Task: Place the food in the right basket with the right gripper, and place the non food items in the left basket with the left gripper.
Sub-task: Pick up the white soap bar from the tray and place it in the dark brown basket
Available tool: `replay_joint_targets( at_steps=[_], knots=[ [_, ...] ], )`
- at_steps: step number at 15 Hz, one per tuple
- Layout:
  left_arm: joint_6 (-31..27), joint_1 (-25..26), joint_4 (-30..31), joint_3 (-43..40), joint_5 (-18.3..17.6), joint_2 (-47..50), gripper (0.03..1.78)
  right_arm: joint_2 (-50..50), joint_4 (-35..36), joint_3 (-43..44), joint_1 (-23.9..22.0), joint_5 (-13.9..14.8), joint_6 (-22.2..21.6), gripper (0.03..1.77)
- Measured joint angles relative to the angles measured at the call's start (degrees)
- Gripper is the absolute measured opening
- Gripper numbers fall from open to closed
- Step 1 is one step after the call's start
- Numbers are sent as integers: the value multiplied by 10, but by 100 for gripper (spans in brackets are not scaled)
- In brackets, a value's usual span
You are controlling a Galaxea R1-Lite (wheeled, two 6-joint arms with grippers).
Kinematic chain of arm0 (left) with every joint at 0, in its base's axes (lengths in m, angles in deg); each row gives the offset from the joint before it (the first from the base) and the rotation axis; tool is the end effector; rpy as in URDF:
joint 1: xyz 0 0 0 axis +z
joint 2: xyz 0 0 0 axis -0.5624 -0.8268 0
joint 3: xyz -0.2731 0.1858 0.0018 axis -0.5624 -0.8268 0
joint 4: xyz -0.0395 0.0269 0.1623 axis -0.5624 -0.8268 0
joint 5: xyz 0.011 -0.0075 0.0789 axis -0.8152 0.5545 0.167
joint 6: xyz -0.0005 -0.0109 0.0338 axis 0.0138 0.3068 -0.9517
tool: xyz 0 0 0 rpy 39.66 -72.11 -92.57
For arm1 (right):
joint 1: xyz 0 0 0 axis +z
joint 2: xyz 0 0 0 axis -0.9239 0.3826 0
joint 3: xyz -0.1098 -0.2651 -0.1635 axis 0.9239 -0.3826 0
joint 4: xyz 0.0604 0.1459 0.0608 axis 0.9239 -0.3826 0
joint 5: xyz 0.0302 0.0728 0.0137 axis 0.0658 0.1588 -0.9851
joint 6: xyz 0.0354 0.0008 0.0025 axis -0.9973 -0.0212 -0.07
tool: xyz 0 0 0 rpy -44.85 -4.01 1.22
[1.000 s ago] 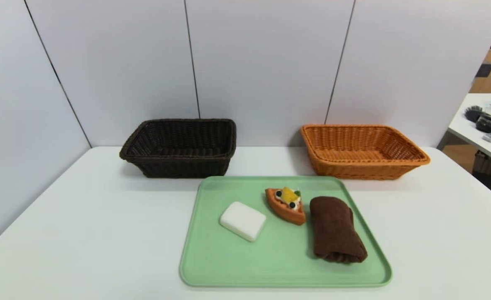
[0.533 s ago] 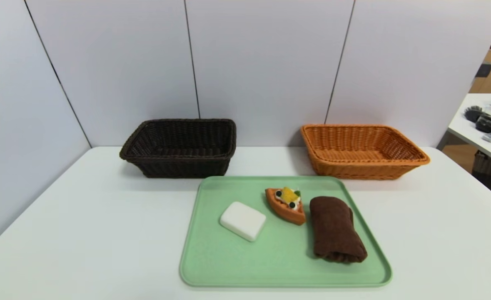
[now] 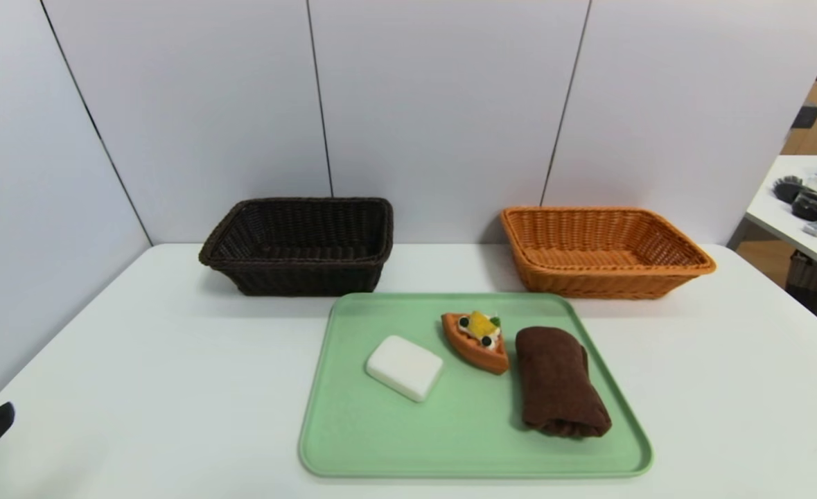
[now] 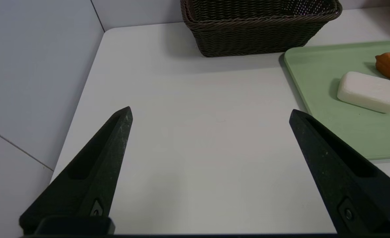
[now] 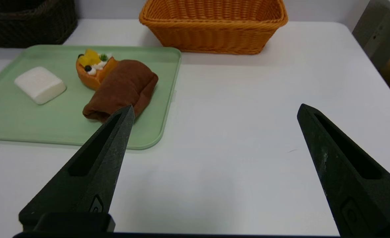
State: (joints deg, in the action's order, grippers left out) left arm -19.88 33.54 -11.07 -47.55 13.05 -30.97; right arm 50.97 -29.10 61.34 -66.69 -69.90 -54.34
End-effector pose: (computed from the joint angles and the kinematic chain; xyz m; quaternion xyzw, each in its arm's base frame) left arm -0.0187 -0.0011 0.2322 0.0205 0.0797 -0.0260 0.9963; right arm -0.0493 0.0018 0.1904 0.0059 0.0772 0.0410 0.9962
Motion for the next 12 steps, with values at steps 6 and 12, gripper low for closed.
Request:
replay_joint_targets(
  at_steps=[6, 12],
  knots=[
    [-4, 0, 1, 63, -60, -180, 169, 153, -49, 55, 1, -2, 0, 170],
    [-4, -39, 0, 99, -112, -318, 169, 273, -127, 121, 3, -16, 7, 170]
  ],
)
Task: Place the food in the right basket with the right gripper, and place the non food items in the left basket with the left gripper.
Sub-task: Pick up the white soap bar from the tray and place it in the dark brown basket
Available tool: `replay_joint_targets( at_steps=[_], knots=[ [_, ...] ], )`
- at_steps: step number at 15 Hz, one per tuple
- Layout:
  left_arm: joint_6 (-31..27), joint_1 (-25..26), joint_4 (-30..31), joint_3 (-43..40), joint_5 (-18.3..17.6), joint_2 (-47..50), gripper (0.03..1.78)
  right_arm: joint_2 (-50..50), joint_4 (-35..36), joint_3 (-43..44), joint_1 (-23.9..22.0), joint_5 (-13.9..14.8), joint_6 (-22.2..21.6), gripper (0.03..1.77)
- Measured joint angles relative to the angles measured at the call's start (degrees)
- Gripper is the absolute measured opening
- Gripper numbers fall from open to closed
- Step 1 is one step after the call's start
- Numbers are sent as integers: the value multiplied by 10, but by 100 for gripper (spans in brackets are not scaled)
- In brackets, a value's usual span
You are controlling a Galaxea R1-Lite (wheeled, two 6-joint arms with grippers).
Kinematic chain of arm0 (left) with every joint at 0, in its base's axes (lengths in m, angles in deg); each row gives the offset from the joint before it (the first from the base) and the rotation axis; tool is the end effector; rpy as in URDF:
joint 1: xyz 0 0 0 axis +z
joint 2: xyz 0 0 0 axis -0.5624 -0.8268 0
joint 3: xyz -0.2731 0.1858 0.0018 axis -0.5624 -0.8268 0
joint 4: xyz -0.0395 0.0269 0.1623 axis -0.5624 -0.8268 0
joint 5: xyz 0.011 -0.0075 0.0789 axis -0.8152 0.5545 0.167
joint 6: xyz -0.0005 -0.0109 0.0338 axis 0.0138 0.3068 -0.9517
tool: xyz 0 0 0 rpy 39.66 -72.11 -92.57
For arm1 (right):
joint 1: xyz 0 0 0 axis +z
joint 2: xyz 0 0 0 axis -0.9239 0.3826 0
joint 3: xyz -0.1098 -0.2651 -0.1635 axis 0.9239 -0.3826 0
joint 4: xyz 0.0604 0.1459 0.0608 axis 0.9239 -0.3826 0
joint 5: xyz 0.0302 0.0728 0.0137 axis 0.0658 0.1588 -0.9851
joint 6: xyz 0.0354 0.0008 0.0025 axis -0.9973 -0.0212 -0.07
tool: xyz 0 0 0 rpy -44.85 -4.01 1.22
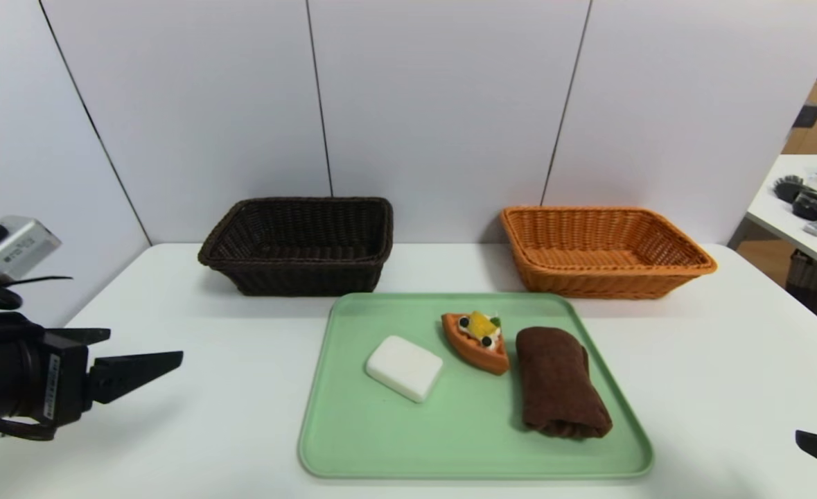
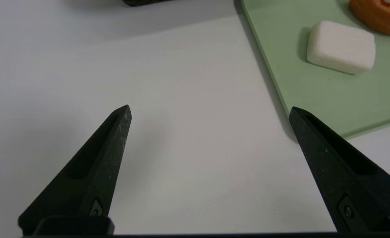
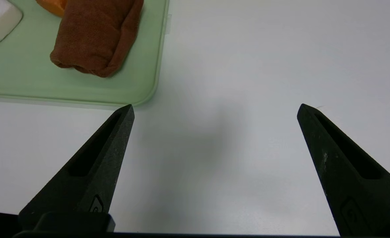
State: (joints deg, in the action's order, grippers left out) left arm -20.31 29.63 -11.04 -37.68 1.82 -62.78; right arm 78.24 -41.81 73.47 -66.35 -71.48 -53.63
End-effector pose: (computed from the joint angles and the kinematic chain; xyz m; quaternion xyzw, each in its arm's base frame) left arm 0.1159 -0.0175 0.2529 0.0037 0.2635 -0.1569 0.9518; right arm 0.0363 0.0042 0.2261 0.0097 0.3143 0.0560 0.9476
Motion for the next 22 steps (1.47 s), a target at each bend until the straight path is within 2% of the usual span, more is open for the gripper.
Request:
replay_joint_targets(
  at_steps=[4, 9, 17, 22],
  knots=[
    [12, -52, 2, -16, -2, -49, 169, 81, 10, 20, 3, -23, 9, 170],
    [18, -103, 4, 31, -3, -109, 169, 160, 22, 56, 5, -41, 9, 170],
    [43, -147, 4, 90, -2, -170, 169, 197, 21, 92, 29, -40, -2, 170],
    [60, -236, 28, 154, 7, -227, 169, 199, 17, 90, 29, -40, -3, 170]
  ],
)
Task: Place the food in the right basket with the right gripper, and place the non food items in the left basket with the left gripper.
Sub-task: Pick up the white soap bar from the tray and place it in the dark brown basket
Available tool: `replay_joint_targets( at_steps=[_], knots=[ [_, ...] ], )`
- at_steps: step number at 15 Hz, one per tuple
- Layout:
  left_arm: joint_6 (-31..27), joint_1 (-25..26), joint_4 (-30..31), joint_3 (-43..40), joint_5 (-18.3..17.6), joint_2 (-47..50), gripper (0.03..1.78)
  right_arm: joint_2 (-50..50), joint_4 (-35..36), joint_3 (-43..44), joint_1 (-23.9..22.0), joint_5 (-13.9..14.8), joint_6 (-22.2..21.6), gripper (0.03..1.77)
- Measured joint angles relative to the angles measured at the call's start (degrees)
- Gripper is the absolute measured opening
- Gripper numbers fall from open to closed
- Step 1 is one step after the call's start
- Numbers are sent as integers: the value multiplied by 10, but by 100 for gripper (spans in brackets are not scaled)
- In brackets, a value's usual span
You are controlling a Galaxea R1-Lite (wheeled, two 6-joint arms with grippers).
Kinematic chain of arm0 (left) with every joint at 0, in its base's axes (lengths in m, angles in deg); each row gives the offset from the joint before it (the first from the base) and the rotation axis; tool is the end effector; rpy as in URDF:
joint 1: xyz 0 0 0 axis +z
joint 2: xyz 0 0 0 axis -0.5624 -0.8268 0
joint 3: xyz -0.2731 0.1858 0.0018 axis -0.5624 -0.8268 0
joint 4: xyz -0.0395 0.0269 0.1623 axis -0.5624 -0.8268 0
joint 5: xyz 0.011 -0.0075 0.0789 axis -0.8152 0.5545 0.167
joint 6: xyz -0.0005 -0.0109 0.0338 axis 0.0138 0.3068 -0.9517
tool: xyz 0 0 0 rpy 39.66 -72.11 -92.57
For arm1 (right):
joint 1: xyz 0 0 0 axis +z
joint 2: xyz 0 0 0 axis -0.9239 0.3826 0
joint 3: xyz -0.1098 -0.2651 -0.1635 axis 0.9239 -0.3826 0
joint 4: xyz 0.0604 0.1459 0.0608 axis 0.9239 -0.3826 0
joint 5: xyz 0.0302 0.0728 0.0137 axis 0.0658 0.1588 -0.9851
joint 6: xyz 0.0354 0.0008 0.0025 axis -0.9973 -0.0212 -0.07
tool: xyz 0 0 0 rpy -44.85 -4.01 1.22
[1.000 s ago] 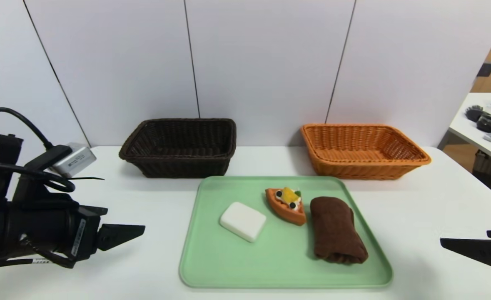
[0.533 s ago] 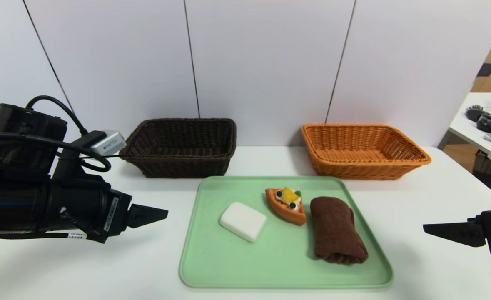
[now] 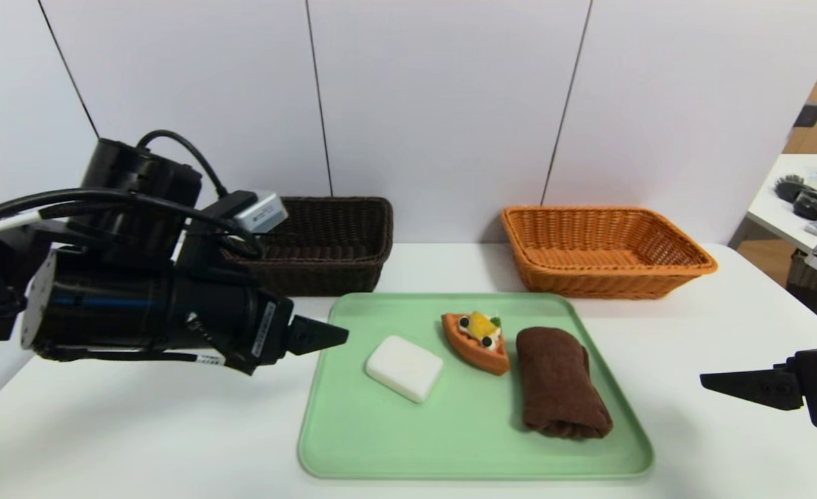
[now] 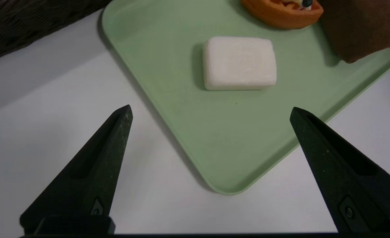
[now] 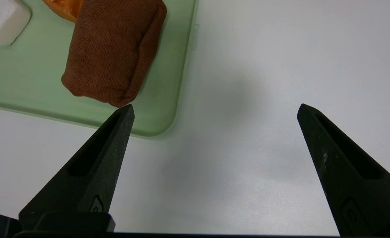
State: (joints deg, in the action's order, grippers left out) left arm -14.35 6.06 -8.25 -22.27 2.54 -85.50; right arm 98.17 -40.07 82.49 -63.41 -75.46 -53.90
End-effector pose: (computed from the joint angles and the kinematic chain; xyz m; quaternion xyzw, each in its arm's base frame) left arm 0.2064 -0.1193 0.2586 0.0176 0.3119 -0.3235 0.8932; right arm 0.1267 0.0150 0.2406 0.0183 0.3891 0.1090 0.9145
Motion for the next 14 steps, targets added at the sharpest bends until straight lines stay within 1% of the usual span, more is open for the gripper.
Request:
replay_joint_targets(
  at_steps=[1, 3, 4, 6, 8, 11, 14],
  knots=[
    [3, -18, 4, 19, 11, -16, 169, 0, 0, 0, 0, 0, 0, 170],
    [9, -52, 6, 54, 58, -50, 169, 0, 0, 0, 0, 1, 0, 170],
    [18, -66, 6, 67, 80, -66, 169, 0, 0, 0, 0, 1, -1, 170],
    [51, -88, 1, 90, 112, -95, 169, 0, -1, -1, 0, 1, -1, 170],
    [82, -103, -4, 105, 156, -123, 169, 1, -1, -2, 0, 1, -2, 170],
    [118, -118, -8, 128, 201, -156, 169, 1, -1, -2, 0, 3, -2, 170],
    [167, -134, -45, 160, 254, -186, 169, 0, -1, -1, 0, 4, -2, 170]
  ],
)
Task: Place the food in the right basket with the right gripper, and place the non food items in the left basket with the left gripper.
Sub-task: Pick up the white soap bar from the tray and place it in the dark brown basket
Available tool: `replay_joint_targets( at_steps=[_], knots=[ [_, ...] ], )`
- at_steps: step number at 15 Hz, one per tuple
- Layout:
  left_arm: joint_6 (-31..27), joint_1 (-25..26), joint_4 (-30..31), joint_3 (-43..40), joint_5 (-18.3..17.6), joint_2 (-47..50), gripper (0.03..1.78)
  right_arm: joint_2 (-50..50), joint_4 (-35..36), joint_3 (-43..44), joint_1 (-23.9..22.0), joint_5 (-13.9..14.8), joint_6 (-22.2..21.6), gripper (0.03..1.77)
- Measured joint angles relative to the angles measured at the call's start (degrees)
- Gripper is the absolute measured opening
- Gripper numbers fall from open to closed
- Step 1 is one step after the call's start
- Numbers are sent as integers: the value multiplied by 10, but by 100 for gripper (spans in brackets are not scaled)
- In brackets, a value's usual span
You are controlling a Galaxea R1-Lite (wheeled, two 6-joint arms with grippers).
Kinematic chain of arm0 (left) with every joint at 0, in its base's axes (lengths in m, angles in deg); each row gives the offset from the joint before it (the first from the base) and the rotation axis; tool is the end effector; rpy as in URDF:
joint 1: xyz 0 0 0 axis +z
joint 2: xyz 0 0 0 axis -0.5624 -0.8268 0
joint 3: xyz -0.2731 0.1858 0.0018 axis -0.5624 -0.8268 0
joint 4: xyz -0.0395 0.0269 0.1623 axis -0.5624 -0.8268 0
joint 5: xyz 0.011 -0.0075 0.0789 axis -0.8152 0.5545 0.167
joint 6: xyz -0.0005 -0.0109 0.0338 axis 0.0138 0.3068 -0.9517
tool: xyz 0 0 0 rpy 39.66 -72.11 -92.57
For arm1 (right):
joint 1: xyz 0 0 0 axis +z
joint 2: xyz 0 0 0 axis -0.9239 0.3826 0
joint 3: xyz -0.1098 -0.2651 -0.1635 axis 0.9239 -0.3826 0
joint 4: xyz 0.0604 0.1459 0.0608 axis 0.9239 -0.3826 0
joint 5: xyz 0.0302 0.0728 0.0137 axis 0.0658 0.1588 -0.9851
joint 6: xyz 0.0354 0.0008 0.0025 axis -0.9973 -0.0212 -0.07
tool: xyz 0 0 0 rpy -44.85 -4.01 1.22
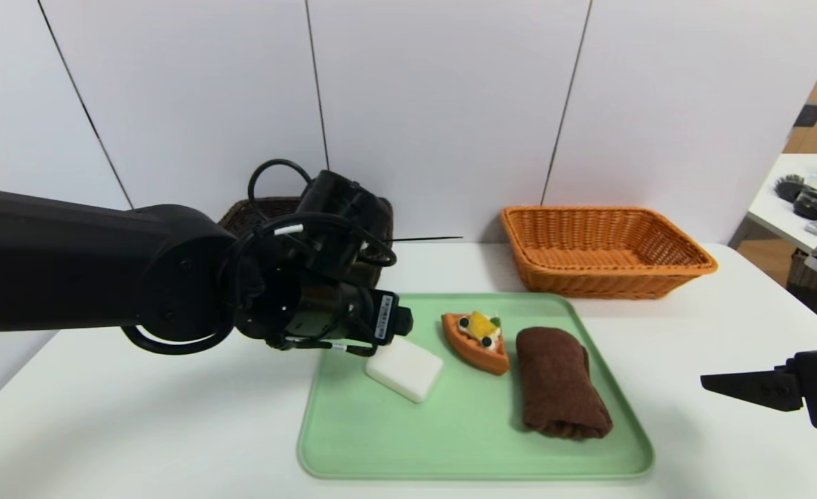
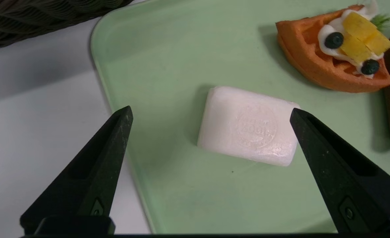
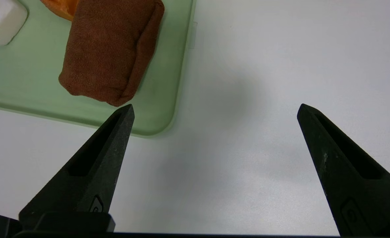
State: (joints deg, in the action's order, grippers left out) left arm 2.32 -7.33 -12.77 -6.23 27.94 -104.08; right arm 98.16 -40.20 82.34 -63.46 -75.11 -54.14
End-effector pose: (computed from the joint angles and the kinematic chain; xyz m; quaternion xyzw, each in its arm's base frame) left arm 0.2561 -0.2164 0.2307 0.0092 0.3587 -0.1725 0.9173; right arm 0.1264 0.0146 0.2397 0.0193 0.3916 0.1049 0.9140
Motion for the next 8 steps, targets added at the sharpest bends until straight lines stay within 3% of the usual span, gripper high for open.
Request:
replay_joint_targets(
  at_steps=[4, 8],
  knots=[
    [78, -15, -92, 69, 21, -32, 169, -1, -1, 0, 0, 0, -3, 170],
    [154, -44, -173, 146, 110, -79, 169, -4, -1, -4, 0, 0, -10, 170]
  ],
)
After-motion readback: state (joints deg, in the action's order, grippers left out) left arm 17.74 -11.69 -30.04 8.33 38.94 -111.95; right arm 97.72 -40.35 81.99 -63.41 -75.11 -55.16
